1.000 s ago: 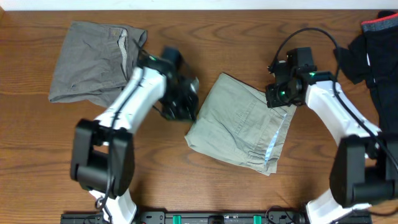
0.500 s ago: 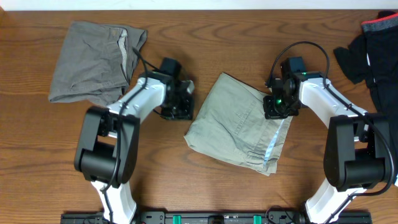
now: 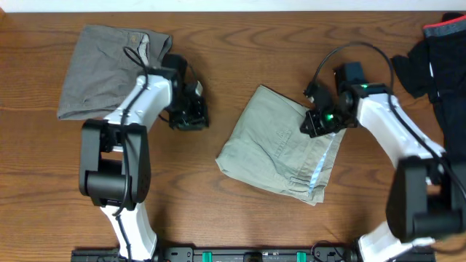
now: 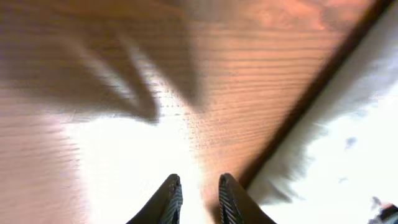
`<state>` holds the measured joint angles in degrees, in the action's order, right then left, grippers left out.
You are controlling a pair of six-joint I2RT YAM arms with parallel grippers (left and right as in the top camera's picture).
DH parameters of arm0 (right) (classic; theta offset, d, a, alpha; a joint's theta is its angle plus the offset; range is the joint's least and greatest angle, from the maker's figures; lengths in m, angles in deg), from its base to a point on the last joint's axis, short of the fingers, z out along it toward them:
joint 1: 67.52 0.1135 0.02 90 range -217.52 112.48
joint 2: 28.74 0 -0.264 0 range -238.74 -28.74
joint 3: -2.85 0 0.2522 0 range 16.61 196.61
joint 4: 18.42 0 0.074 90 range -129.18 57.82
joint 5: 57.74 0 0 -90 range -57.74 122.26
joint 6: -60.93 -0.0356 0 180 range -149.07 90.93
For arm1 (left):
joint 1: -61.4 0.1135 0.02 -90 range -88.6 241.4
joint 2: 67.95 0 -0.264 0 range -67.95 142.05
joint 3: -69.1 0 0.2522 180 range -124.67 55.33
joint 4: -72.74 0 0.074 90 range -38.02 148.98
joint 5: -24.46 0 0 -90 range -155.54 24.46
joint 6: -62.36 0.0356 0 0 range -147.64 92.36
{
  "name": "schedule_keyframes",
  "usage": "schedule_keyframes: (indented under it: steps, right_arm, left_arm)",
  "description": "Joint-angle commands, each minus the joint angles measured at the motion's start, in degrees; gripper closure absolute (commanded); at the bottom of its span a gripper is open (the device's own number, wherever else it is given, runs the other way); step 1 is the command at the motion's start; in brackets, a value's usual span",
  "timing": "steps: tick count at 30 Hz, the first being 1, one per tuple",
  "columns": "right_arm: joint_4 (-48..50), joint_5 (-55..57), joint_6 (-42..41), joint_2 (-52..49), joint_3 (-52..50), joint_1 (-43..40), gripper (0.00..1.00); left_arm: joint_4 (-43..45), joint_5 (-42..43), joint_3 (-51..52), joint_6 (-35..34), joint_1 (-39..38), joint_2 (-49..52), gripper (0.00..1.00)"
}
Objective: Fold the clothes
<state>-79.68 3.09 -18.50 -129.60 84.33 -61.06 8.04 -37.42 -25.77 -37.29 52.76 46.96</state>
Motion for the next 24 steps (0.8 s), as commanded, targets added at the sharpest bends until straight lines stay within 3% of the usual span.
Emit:
schedule_keyframes:
  steps: [1, 5, 9, 12, 14, 20, 24]
  right_arm:
    - [-0.09, -7.02, 5.95, 3.98, 0.07, 1.16, 0.99]
    - [1.18, 0.83, 1.88, 4.0, 0.07, 1.25, 0.99]
    - [4.07, 12.52, -10.62, 4.0, 0.07, -0.66, 0.99]
    - [6.05, 13.9, -17.88, 4.0, 0.07, -3.17, 0.99]
    - [7.15, 13.7, -21.49, 4.0, 0.07, -5.16, 0.99]
    - [6.23, 12.28, -21.99, 4.0, 0.07, -7.87, 0.99]
    - [4.85, 12.44, -21.62, 4.0, 0.07, -8.0, 0.99]
  left_arm:
    - [-4.02, 2.25, -4.17, 4.48, 0.55, -5.35, 0.76]
    - [-10.54, 3.37, -4.44, 5.11, -0.66, -10.19, 0.77]
    - [-18.08, 3.39, -3.96, 8.44, -4.79, -10.88, 0.8]
    - [-16.37, 3.39, -0.52, 11.8, -10.27, -10.4, 0.81]
    - [-14.03, 3.32, 1.6, 15.87, -14.1, -9.38, 0.87]
    - [-13.0, -3.37, 2.58, 20.39, -21.73, -2.27, 0.93]
    - [-12.0, -7.65, 2.54, 19.91, -23.08, 3.45, 0.93]
